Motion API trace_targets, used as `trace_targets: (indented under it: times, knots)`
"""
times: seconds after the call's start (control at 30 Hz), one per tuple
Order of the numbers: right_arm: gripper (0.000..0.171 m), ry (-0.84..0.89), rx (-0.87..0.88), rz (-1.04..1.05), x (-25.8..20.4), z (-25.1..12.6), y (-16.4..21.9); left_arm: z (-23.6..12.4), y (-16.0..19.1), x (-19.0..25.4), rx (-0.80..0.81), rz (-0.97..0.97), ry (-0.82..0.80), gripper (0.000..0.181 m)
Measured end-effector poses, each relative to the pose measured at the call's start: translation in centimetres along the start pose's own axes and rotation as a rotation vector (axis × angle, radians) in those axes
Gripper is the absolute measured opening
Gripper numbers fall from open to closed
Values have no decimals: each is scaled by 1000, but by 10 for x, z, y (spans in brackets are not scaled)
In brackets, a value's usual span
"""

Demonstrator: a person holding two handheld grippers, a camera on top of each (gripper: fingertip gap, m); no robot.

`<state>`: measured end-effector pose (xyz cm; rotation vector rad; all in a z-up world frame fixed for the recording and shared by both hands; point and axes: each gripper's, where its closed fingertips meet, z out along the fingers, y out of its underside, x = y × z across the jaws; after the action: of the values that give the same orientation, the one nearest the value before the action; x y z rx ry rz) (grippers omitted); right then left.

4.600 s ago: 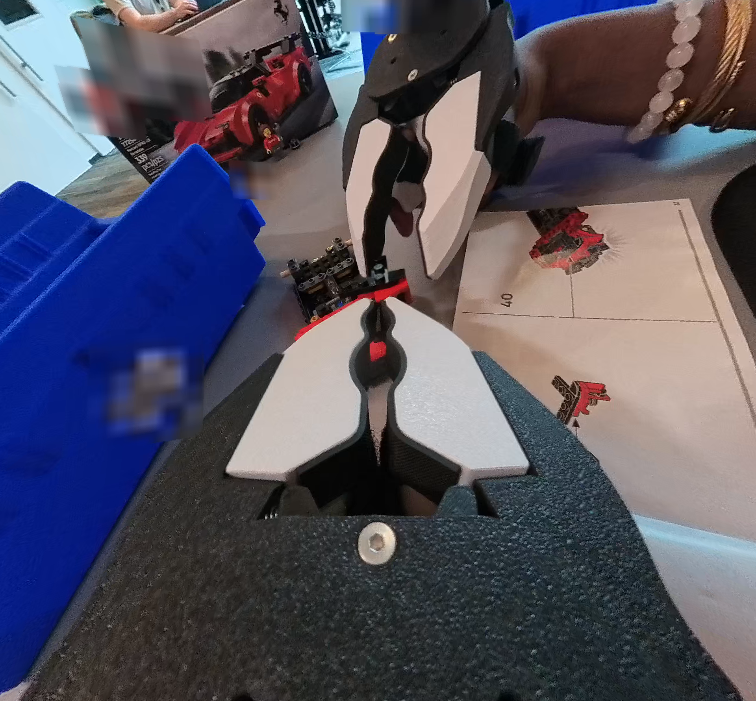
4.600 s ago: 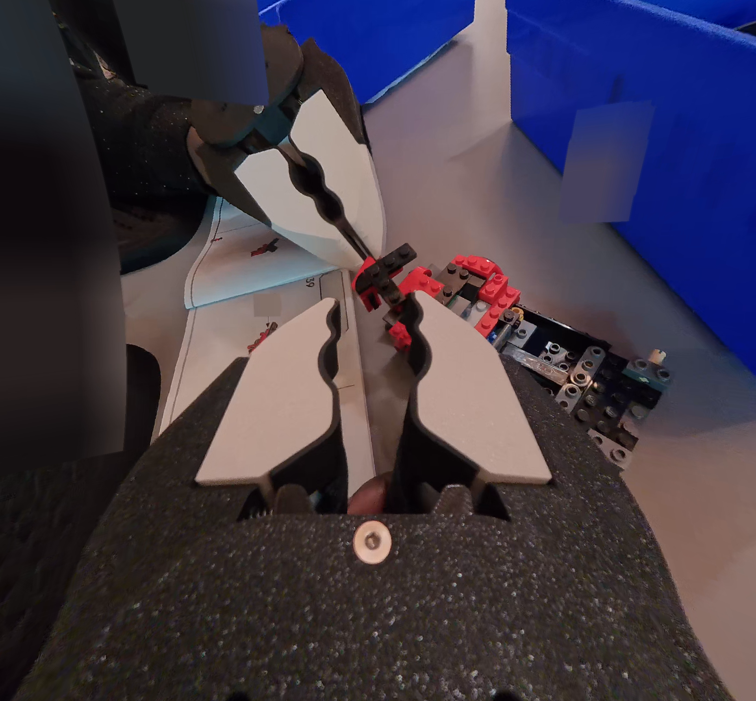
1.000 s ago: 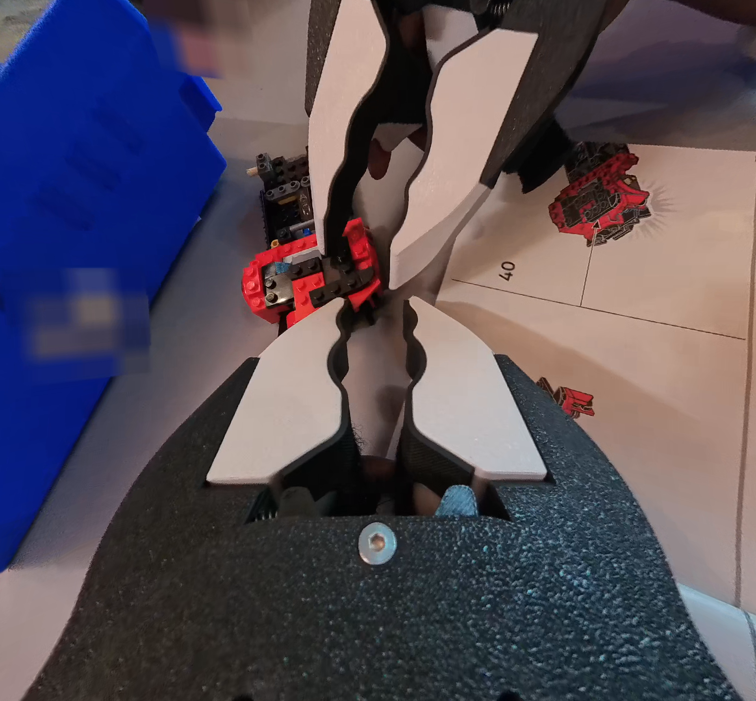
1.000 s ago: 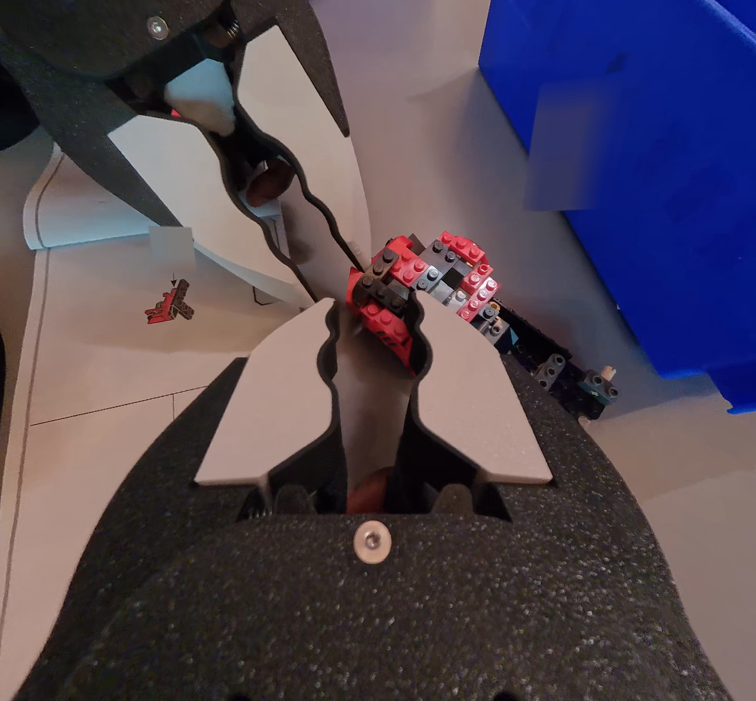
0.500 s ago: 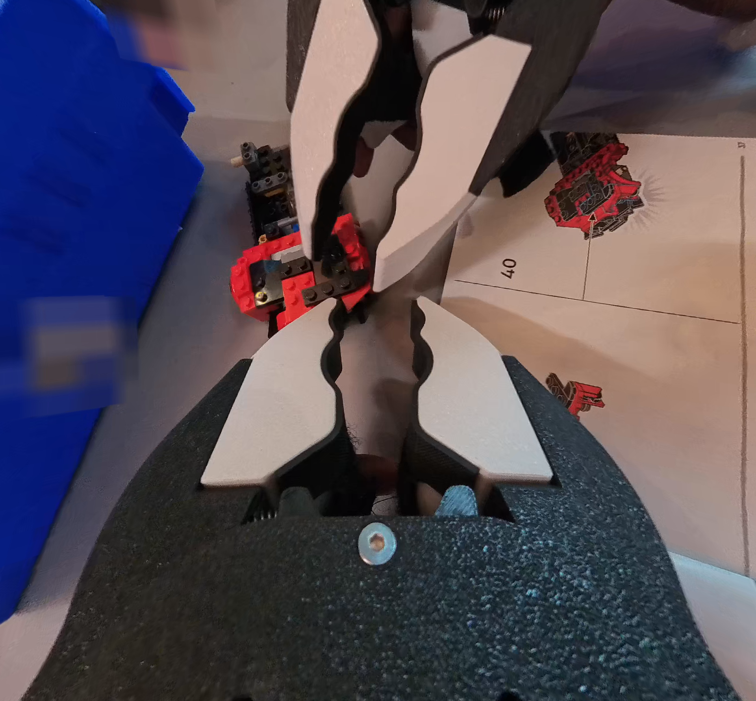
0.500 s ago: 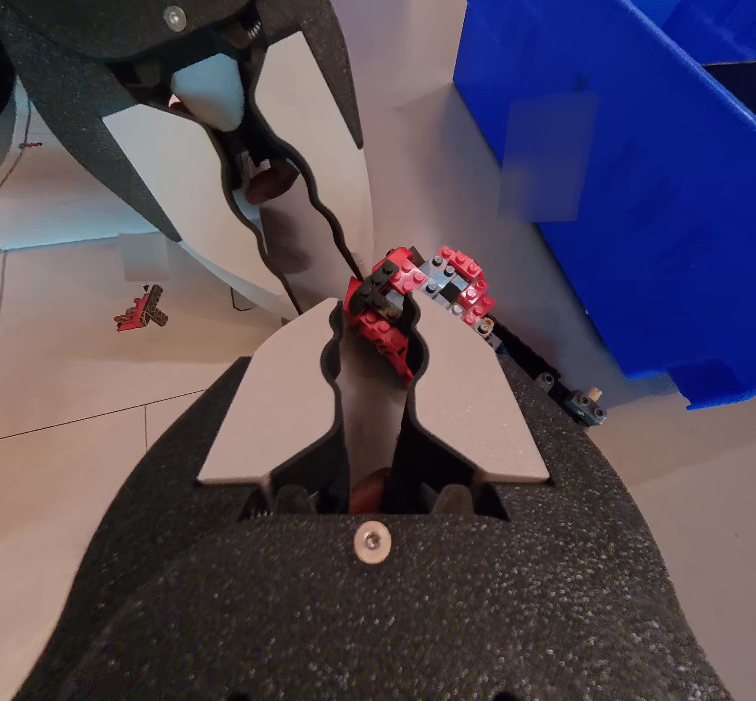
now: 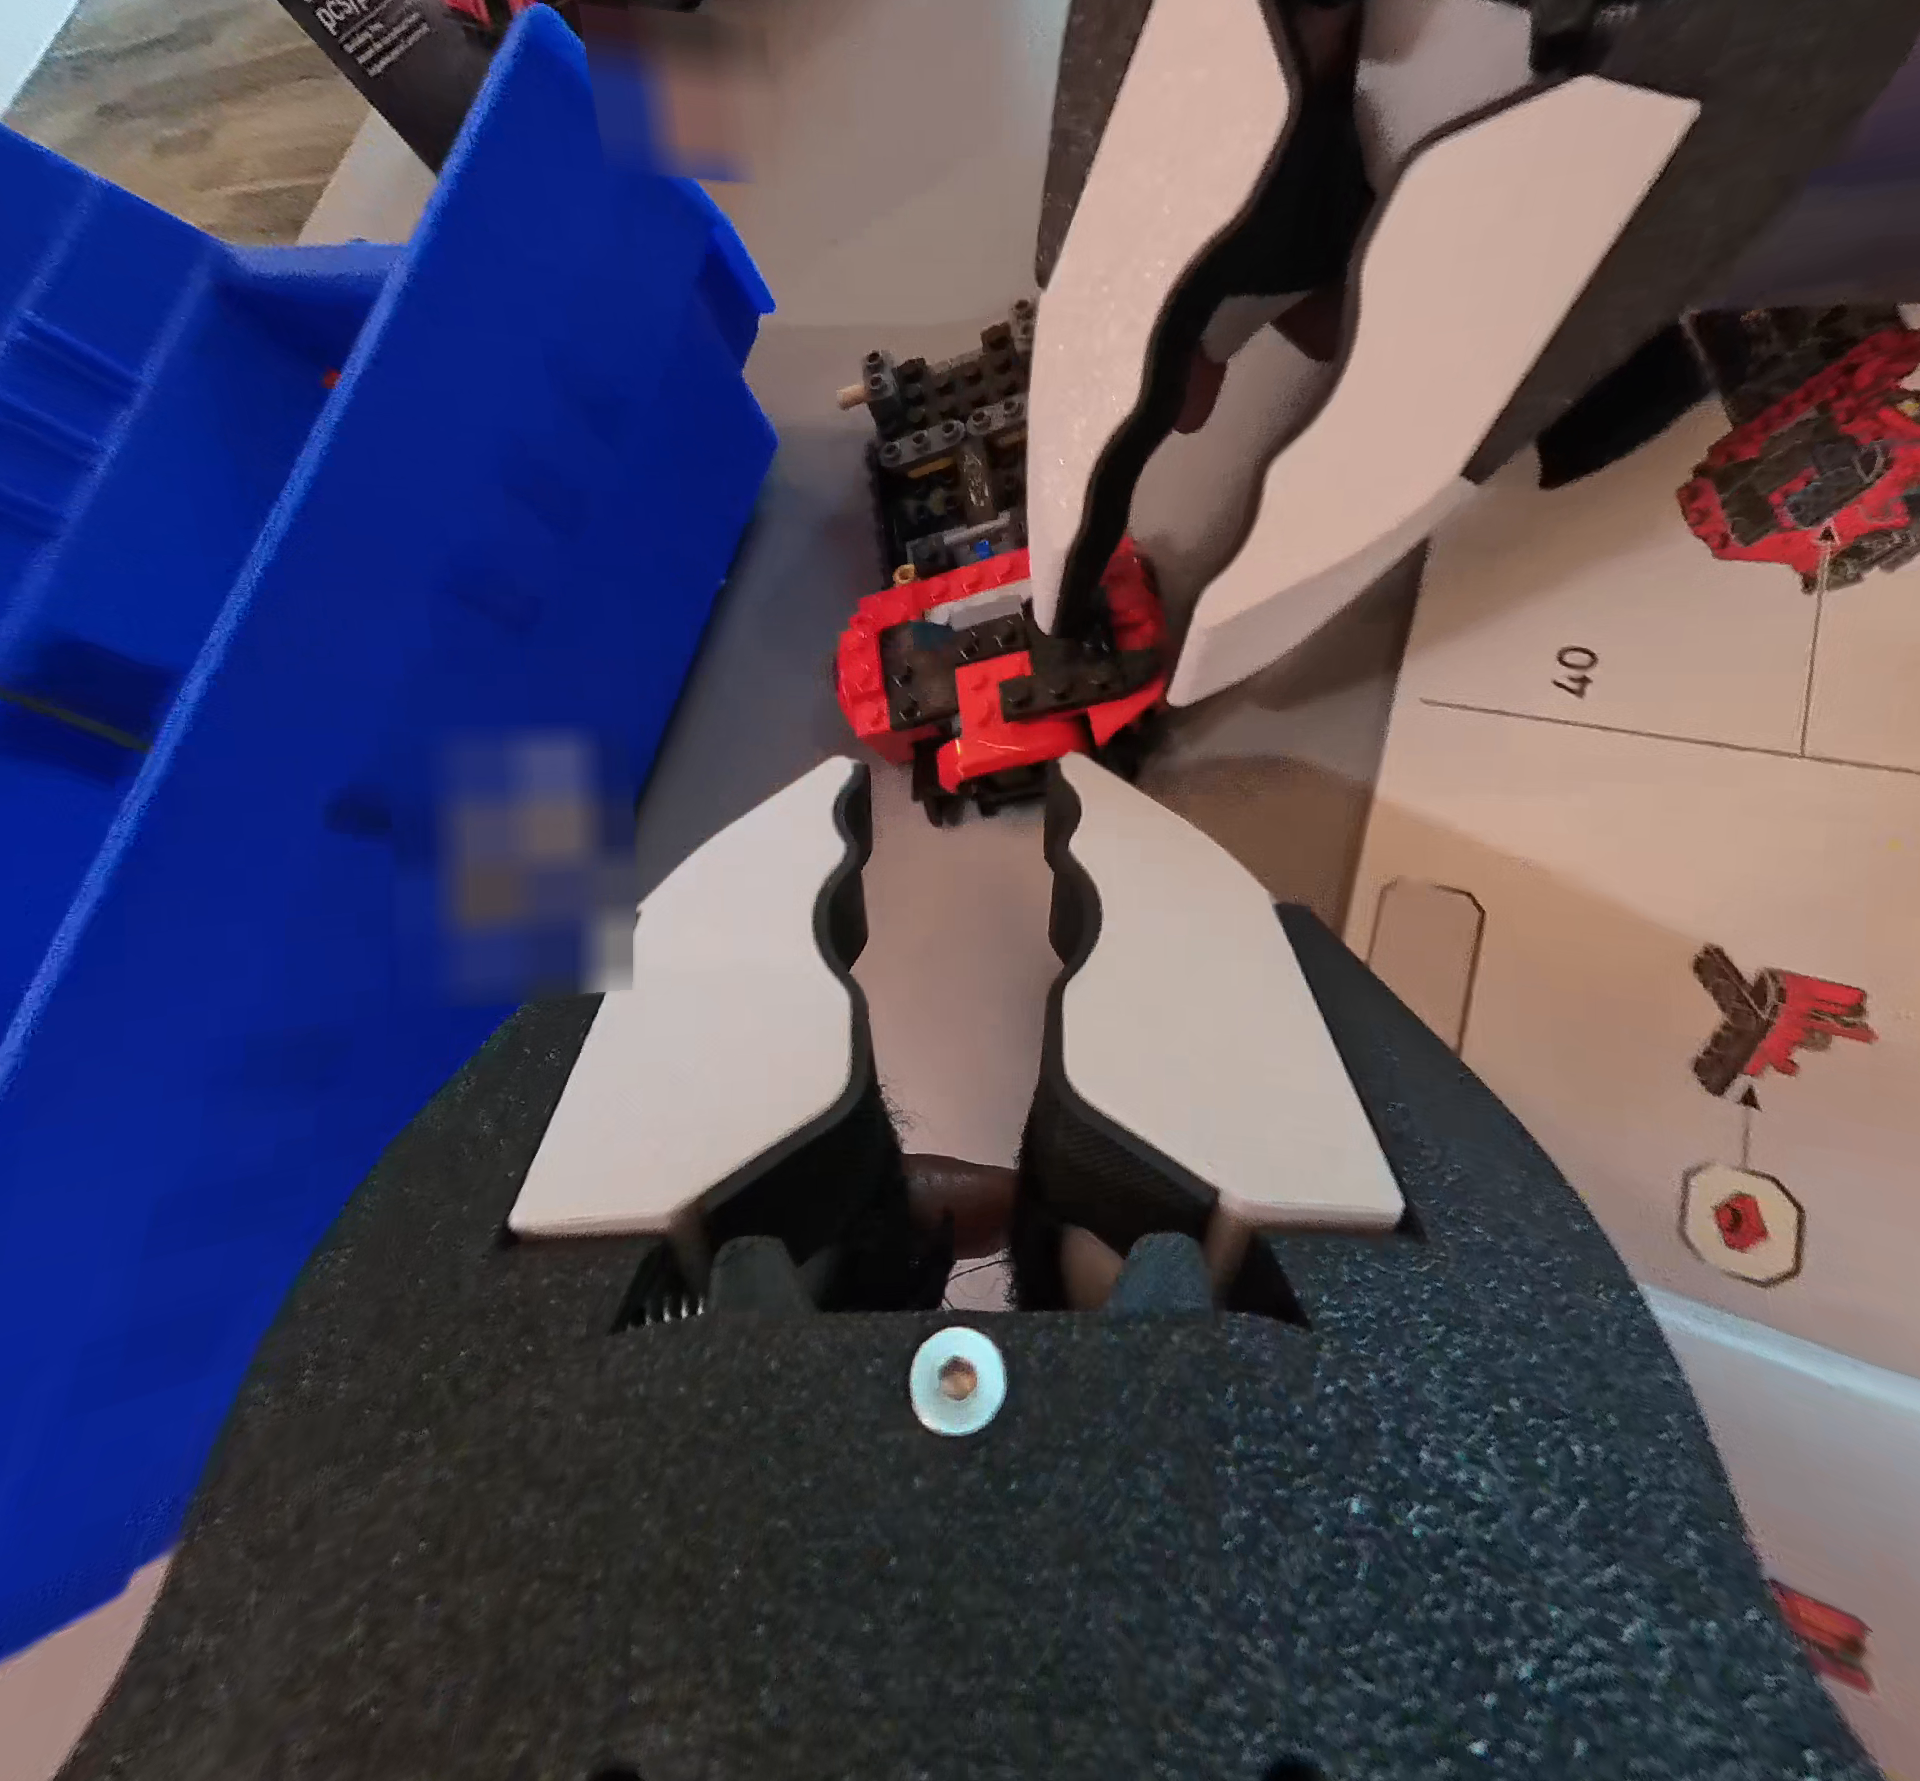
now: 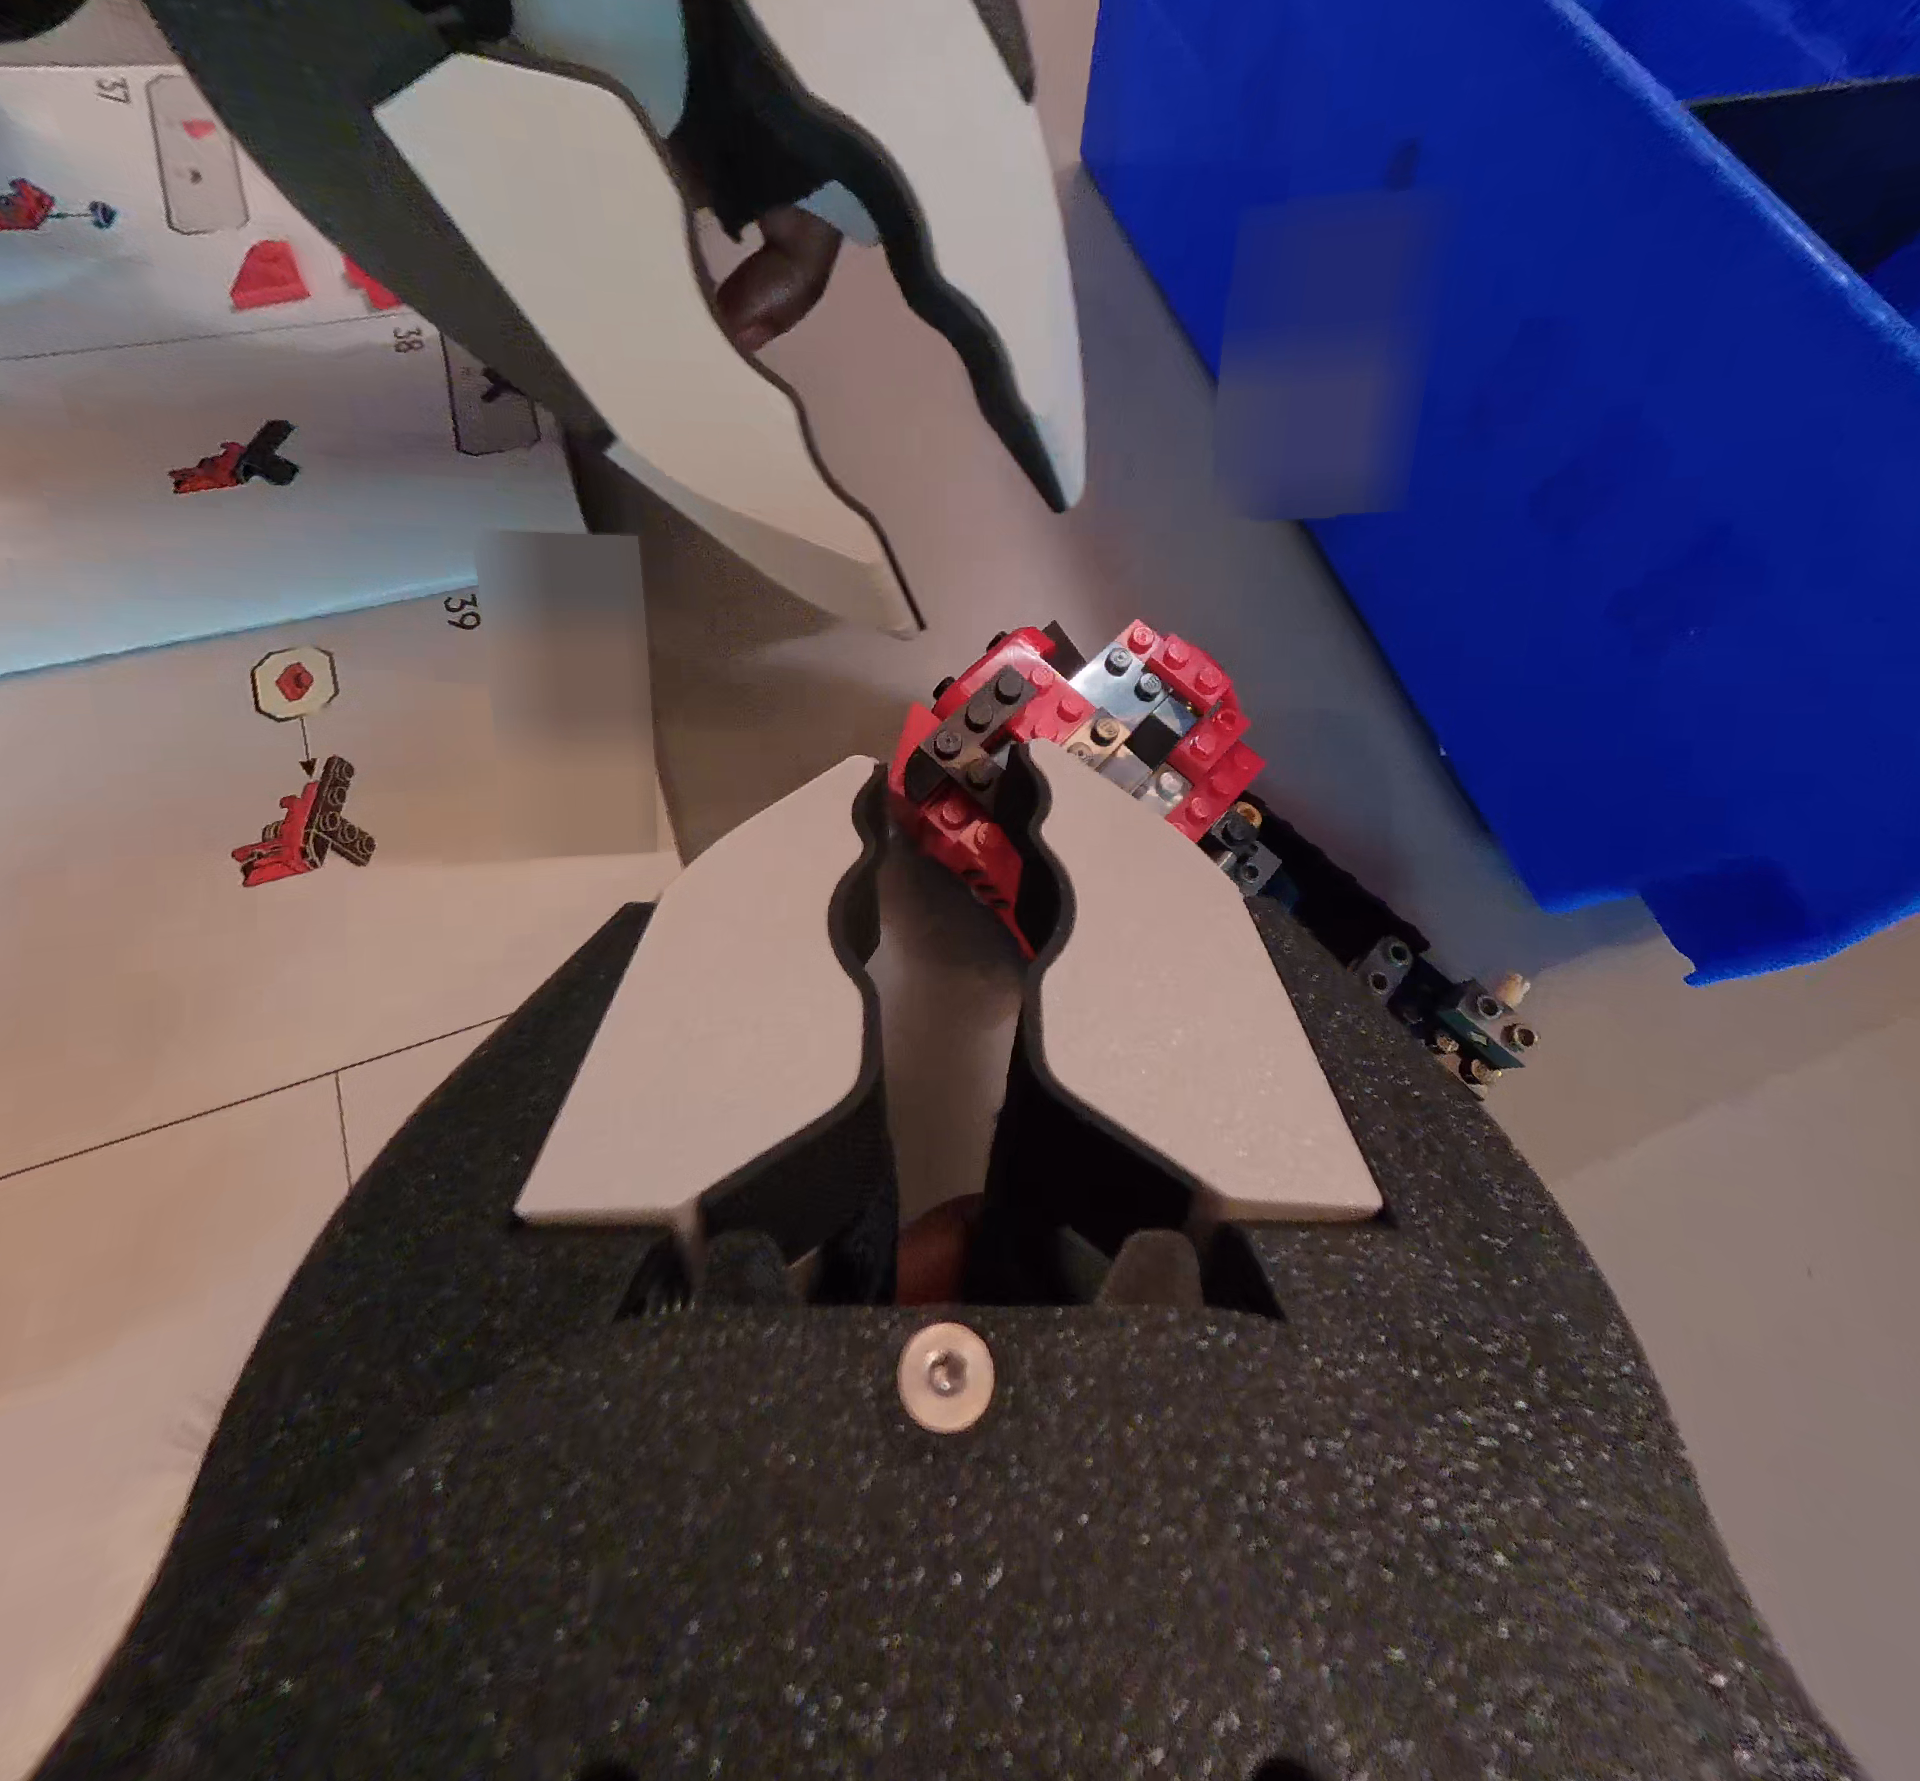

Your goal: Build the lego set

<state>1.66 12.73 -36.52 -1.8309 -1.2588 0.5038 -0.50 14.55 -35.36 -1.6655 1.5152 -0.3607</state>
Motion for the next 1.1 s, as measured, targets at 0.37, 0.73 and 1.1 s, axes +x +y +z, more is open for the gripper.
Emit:
trace_targets:
  times: [0.37,0.73,1.1]
  knots:
    - [21,41,-63,52,4,0,2,21,-4,-4,5,7,87,16]
    - [23,61,-85,-2,4,1,3,21,-15,-4,68,-21,78,18]
    - [10,10,36,122,10,-13,-3,24,-14,-1,59,-8,73,16]
